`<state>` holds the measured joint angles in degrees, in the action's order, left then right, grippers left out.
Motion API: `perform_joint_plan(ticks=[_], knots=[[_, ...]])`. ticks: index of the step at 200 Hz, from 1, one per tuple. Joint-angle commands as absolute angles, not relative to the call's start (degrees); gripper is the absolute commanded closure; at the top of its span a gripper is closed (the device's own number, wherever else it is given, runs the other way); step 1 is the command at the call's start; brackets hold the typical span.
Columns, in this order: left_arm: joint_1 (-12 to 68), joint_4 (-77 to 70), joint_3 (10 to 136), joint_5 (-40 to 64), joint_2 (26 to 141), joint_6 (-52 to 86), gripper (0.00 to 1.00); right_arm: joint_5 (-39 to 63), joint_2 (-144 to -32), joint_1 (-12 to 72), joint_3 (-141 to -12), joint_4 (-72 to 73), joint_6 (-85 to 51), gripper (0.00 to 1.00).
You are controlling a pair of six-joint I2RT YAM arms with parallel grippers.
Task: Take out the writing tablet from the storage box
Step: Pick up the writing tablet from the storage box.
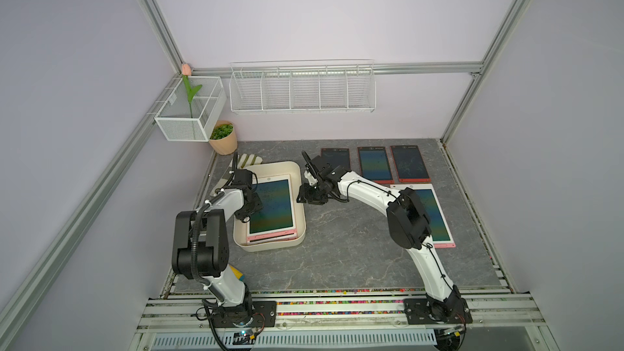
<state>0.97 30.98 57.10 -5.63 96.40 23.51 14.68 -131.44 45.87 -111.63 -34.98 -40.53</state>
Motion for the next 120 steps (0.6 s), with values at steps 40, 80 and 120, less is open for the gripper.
perform_joint_plan(ticks=[40,80,120], knots=[[0.3,34.4,60.1,-8.0,100.4,23.2,0.49,15.9,-132.5,46.2,-112.1,-34.5,-41.2,0.45],[0.2,34.2,59.9,-8.0,100.0,23.4,0.47,15.6,-132.3,46.2,-111.9,-34.5,-40.9,0.45],[-0.2,33.3,59.5,-5.8,102.3,24.5,0.47,15.7,-131.9,46.1,-111.7,-34.4,-40.7,0.45]])
